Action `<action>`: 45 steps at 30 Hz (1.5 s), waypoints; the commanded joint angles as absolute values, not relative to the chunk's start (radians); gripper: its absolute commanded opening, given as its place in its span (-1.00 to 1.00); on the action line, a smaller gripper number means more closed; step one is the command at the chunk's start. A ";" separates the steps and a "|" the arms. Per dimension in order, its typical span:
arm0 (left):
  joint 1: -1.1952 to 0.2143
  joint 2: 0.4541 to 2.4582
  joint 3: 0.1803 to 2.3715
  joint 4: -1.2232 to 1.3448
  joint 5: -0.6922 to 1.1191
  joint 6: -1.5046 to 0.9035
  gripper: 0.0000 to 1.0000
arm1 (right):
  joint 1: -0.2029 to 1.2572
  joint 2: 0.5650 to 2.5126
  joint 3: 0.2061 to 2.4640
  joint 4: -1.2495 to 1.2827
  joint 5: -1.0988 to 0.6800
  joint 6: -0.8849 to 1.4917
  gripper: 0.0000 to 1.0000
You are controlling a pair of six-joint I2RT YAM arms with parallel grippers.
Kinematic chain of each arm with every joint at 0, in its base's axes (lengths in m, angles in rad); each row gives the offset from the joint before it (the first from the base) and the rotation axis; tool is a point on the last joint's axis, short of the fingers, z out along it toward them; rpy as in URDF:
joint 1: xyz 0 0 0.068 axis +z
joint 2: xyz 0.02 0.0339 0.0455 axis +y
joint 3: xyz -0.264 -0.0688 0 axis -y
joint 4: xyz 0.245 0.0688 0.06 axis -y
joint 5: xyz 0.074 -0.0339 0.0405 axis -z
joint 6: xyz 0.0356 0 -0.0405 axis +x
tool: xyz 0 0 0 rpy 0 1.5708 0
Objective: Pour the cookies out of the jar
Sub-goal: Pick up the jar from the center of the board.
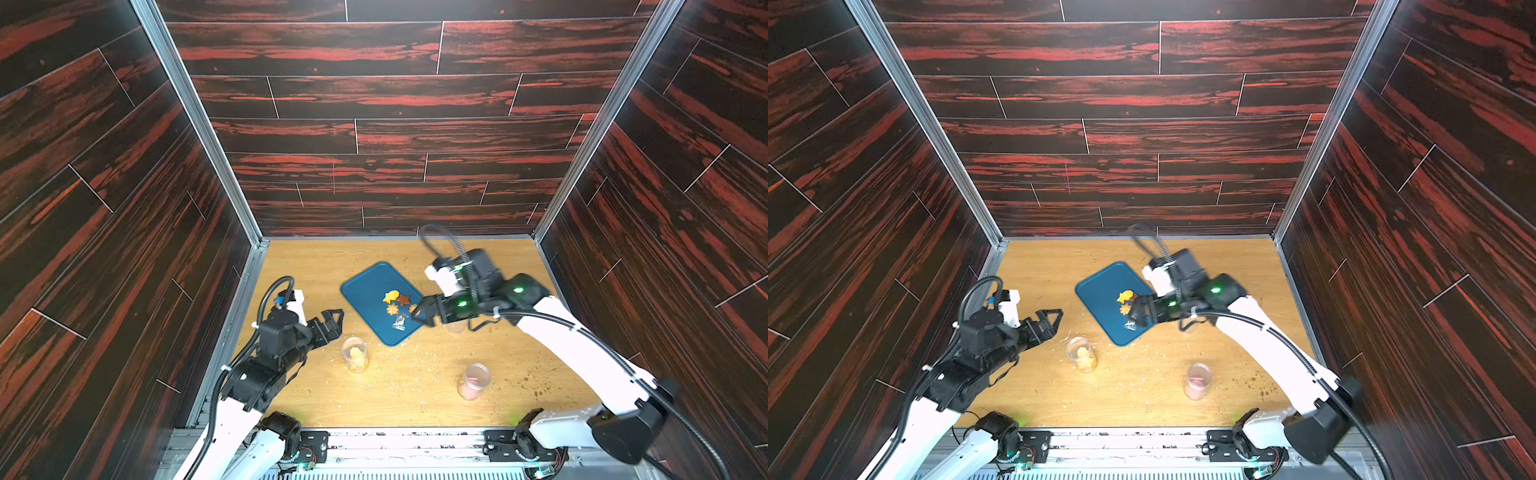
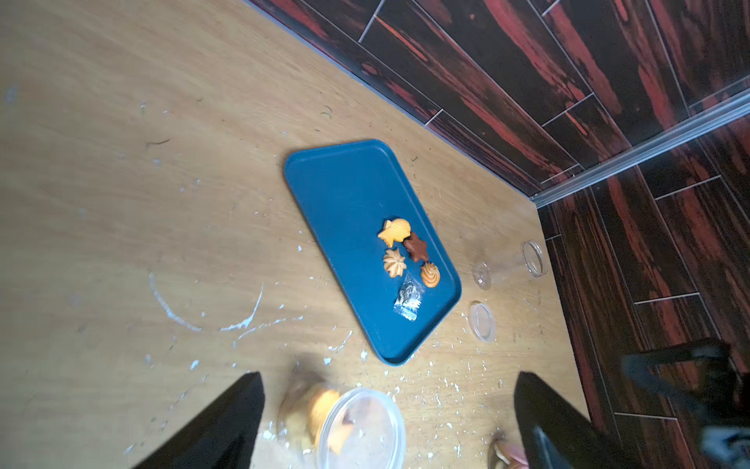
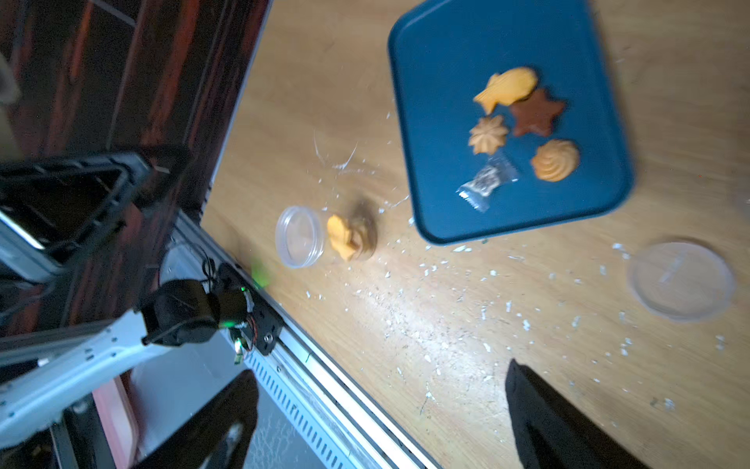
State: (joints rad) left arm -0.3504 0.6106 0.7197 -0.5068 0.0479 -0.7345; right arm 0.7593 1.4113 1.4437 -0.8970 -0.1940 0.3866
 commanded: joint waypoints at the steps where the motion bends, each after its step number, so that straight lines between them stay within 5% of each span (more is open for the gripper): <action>1: -0.345 0.550 0.709 -0.604 -0.015 -0.762 0.99 | 0.822 1.472 1.479 -0.902 -0.164 0.404 0.97; 21: -0.344 0.320 0.735 -0.883 -0.333 -0.759 1.00 | 1.076 1.887 1.845 -1.014 -0.059 0.351 0.97; 45: -0.345 0.142 0.816 -1.052 -0.404 -0.755 1.00 | 1.163 2.342 2.336 -1.249 0.139 0.299 0.97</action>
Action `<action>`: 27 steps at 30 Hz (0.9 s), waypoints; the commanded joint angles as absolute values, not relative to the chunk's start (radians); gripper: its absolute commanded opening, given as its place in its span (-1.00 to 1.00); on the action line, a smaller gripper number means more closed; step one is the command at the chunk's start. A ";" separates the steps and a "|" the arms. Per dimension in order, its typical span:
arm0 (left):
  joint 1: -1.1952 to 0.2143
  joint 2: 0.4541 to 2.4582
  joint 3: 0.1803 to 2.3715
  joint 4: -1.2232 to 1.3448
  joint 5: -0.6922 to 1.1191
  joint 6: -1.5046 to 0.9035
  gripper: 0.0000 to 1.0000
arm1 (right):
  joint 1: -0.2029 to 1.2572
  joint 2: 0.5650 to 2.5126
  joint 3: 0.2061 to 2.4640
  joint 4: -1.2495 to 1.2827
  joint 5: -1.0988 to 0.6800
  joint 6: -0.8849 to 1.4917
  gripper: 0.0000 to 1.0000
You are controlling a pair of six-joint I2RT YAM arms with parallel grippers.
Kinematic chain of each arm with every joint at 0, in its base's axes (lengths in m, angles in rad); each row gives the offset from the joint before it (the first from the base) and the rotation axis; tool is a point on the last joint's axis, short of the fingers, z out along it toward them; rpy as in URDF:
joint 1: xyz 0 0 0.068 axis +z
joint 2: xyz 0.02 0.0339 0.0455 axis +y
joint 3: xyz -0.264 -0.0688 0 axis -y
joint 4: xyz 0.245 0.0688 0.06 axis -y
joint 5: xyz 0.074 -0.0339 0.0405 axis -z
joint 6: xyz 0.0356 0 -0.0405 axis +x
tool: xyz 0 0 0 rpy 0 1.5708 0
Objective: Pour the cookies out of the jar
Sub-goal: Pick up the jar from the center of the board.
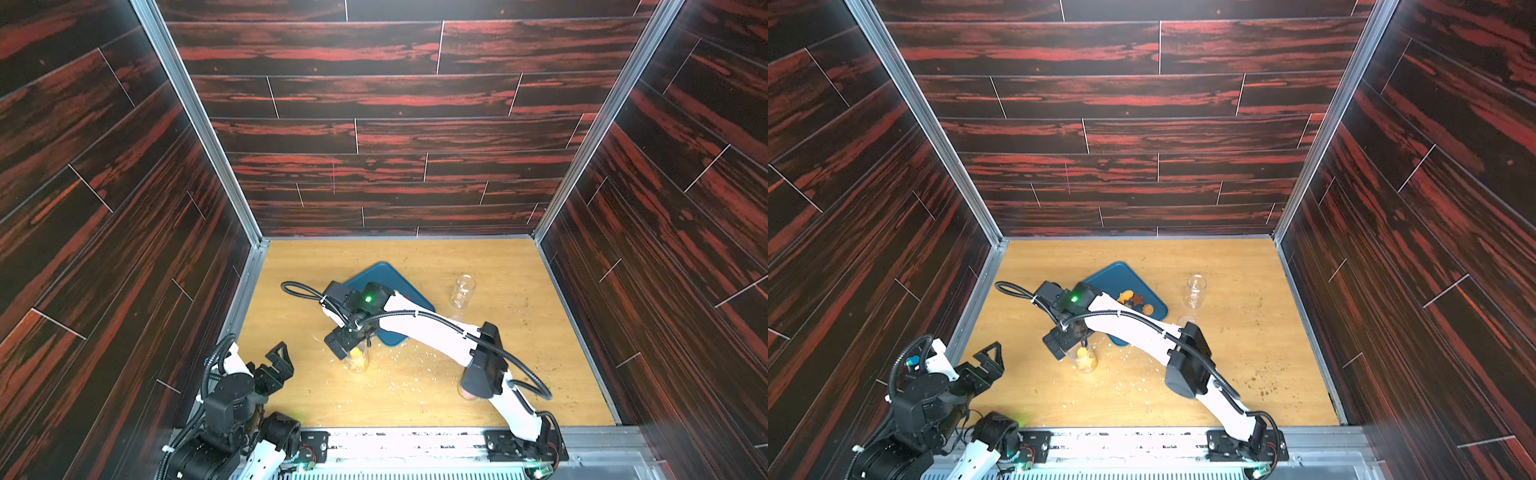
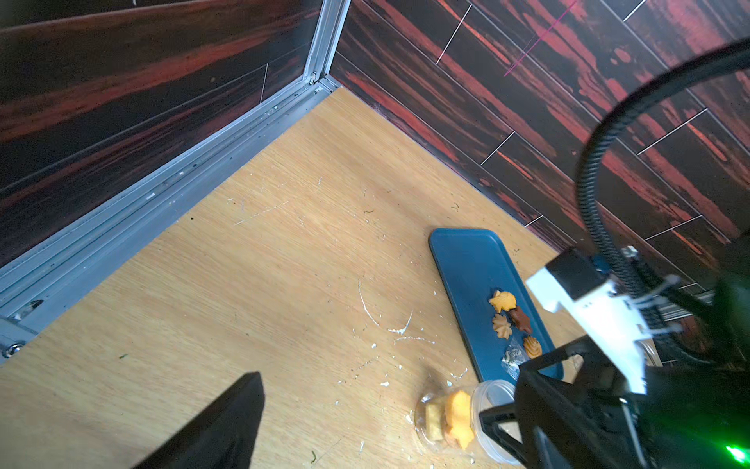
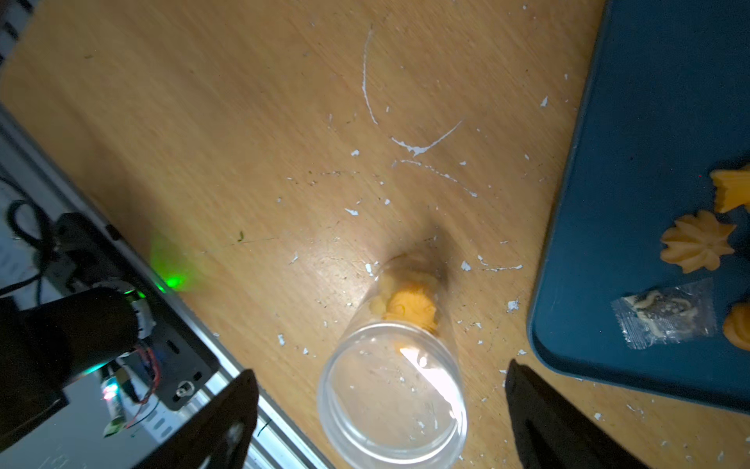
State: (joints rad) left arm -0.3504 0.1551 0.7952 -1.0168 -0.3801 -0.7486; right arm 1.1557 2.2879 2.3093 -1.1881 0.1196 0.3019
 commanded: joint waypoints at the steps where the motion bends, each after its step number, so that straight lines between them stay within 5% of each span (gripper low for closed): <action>1: -0.345 0.140 0.815 -1.052 -0.405 -0.755 1.00 | 1.163 2.349 2.342 -1.254 0.144 0.299 0.97; 27: -0.345 0.158 0.810 -1.032 -0.387 -0.741 0.99 | 1.160 2.400 2.345 -1.308 0.166 0.308 0.81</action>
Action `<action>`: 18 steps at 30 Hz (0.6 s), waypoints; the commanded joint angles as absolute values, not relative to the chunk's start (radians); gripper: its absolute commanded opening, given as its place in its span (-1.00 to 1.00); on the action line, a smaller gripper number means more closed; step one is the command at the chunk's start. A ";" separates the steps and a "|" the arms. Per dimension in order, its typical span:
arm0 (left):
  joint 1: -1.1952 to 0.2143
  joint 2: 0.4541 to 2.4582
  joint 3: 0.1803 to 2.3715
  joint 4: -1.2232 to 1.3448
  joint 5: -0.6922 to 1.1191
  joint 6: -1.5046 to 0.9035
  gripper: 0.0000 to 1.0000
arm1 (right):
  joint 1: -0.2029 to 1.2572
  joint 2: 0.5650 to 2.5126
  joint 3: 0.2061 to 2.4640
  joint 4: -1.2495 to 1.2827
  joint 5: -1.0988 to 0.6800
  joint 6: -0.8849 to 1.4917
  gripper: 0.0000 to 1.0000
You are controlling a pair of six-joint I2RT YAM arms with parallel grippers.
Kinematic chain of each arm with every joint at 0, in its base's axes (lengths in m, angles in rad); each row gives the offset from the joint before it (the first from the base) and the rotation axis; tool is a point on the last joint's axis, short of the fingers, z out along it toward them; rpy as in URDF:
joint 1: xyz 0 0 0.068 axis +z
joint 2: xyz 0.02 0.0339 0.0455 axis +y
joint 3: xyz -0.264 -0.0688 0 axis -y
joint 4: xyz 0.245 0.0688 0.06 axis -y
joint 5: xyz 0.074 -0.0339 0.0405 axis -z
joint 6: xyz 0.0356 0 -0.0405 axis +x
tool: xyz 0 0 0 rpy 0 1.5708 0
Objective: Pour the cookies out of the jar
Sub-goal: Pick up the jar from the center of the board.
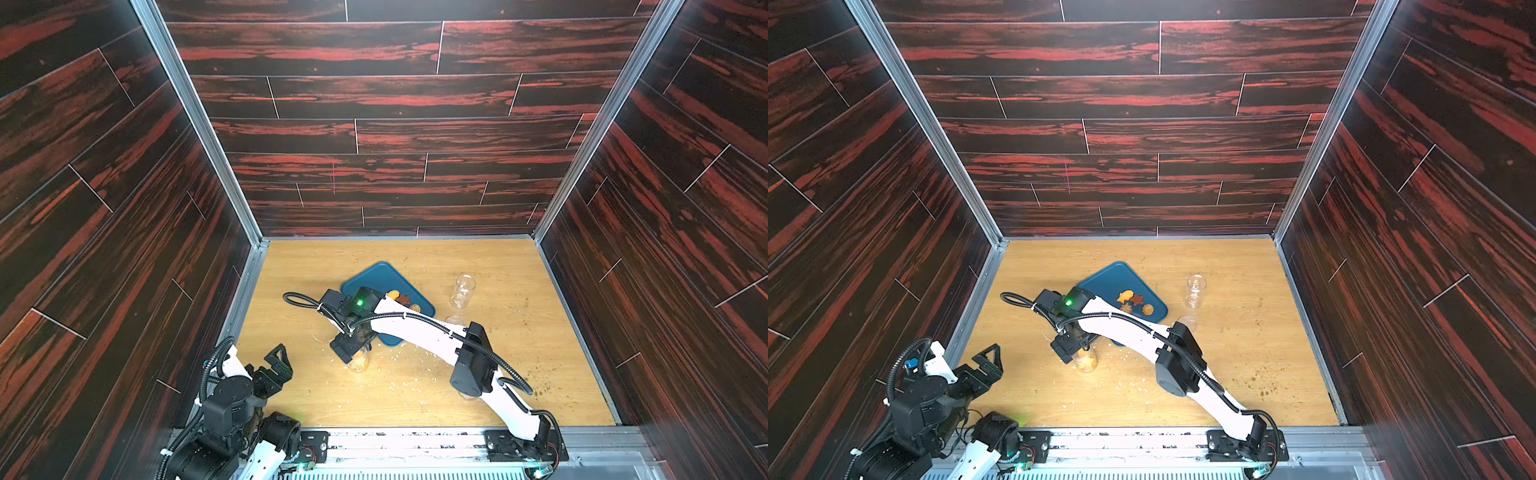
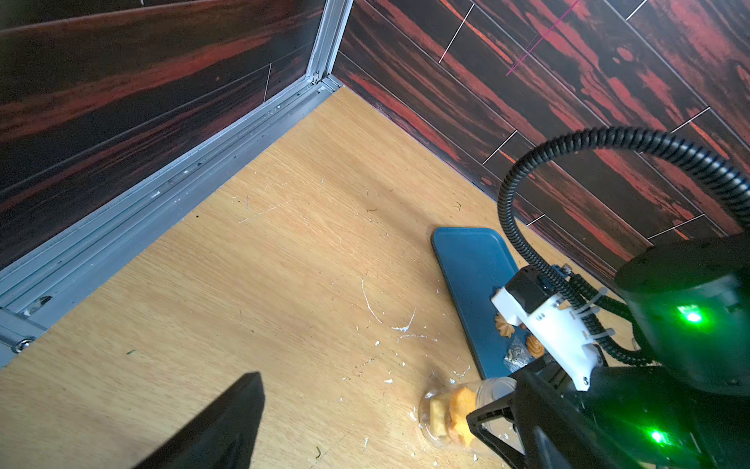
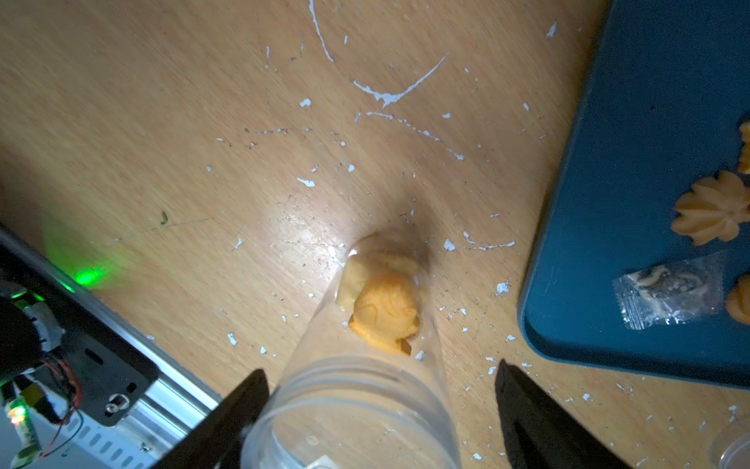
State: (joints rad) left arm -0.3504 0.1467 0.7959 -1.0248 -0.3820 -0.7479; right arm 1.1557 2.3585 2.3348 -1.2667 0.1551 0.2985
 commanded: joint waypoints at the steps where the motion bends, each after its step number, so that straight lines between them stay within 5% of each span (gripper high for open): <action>1: -0.345 0.160 0.809 -1.031 -0.385 -0.740 1.00 | 1.160 2.398 2.343 -1.310 0.166 0.311 0.82; 18: -0.345 0.153 0.808 -1.031 -0.379 -0.740 1.00 | 1.161 2.377 2.307 -1.312 0.144 0.324 0.89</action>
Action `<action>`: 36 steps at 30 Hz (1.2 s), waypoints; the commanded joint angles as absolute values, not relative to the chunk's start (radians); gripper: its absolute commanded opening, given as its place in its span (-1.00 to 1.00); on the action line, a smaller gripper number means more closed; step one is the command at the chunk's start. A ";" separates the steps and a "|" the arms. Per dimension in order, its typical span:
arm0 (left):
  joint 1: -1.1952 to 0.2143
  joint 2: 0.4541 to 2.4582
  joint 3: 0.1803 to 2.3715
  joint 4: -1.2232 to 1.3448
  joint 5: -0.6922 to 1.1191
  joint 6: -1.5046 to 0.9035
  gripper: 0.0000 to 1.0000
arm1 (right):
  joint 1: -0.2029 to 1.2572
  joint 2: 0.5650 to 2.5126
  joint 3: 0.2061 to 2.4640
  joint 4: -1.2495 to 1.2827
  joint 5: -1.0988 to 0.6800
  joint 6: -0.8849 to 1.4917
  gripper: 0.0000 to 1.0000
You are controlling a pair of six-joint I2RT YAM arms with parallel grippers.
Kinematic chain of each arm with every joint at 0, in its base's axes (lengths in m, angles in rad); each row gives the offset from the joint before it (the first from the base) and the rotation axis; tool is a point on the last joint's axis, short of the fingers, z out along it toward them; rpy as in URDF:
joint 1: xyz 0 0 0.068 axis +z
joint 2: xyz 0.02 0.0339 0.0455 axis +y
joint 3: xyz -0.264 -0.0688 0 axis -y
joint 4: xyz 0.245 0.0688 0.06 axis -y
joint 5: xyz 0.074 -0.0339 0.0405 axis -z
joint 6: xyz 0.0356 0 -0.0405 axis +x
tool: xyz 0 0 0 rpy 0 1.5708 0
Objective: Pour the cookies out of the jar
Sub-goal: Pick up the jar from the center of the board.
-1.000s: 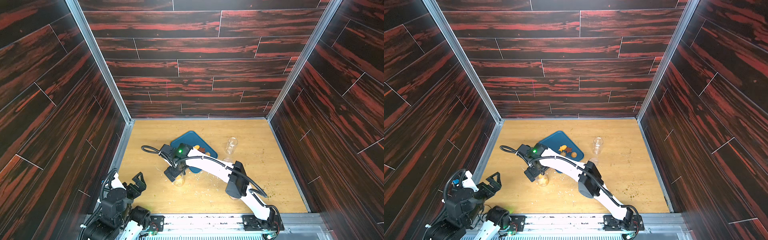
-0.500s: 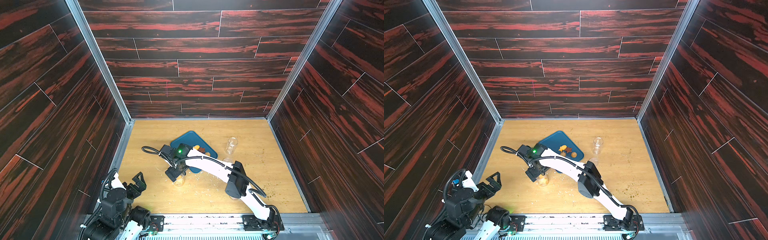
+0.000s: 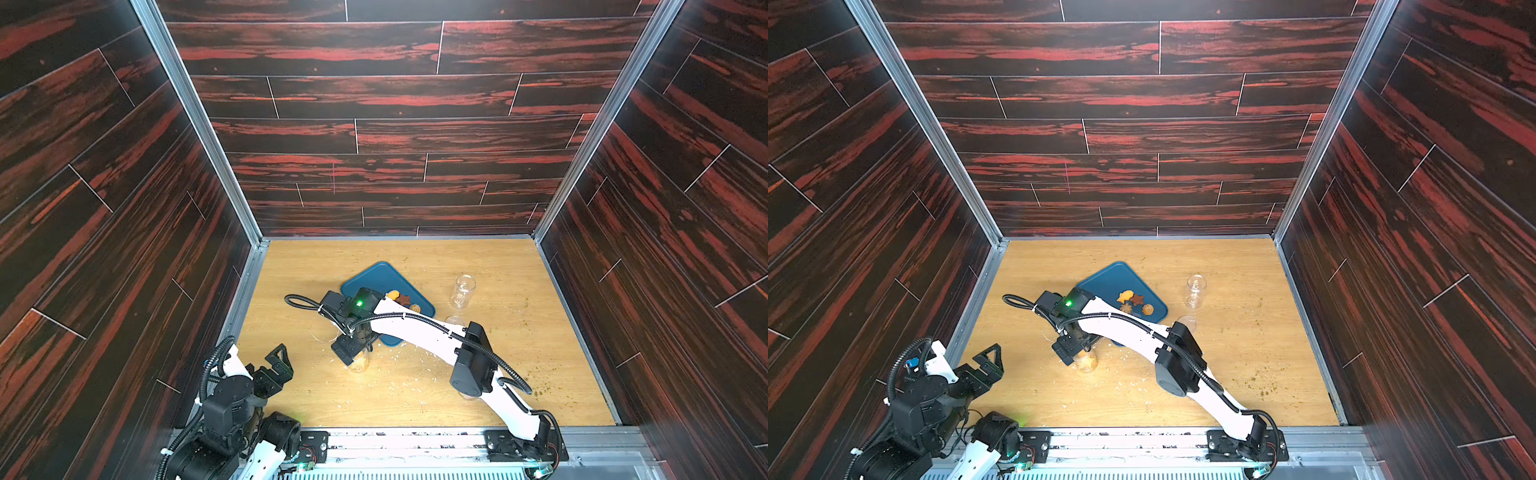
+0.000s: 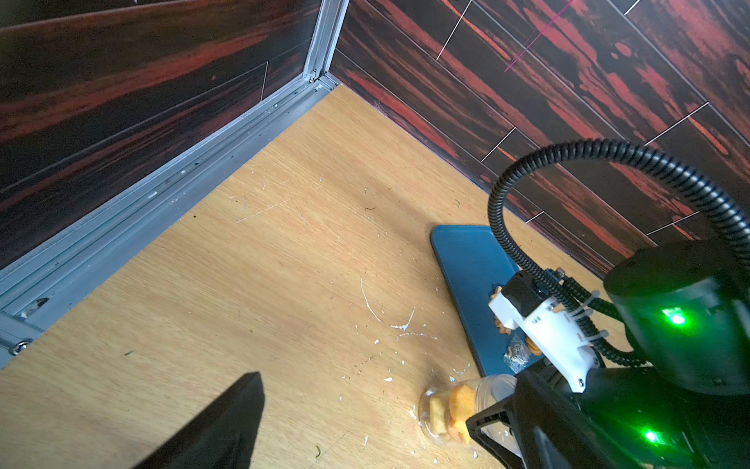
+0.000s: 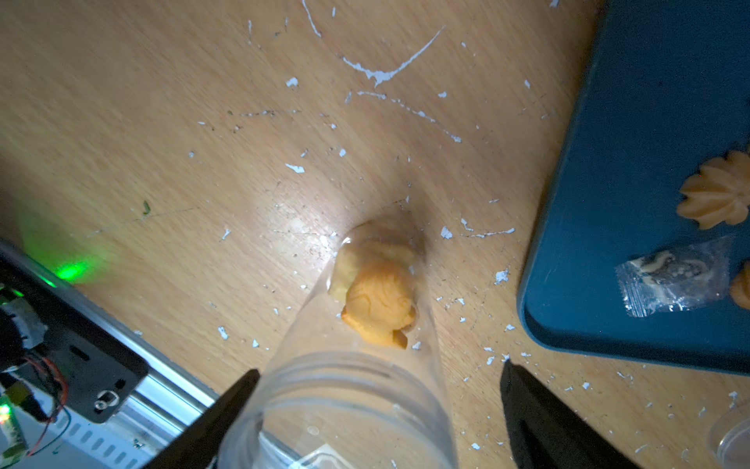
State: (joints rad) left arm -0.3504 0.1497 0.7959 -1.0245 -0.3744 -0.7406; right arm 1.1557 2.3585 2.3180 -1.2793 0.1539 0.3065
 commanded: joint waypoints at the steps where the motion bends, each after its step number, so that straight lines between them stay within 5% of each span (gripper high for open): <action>1: -0.345 0.153 0.808 -1.031 -0.380 -0.739 0.99 | 1.163 2.375 2.304 -1.311 0.144 0.324 0.88; 11: -0.345 0.165 0.808 -1.026 -0.373 -0.733 0.99 | 1.162 2.356 2.304 -1.312 0.166 0.327 0.47; 23: -0.345 0.208 0.791 -0.966 -0.298 -0.693 0.99 | 1.136 2.291 2.287 -1.312 0.146 0.341 0.47; 36: -0.345 0.349 0.747 -0.786 0.022 -0.488 0.93 | 1.005 2.079 2.021 -1.160 -0.049 0.407 0.41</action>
State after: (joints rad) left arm -0.3504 0.3206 0.7643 -0.8452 -0.0765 -0.5613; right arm 1.0237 2.1708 2.0628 -1.2011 0.0200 0.3676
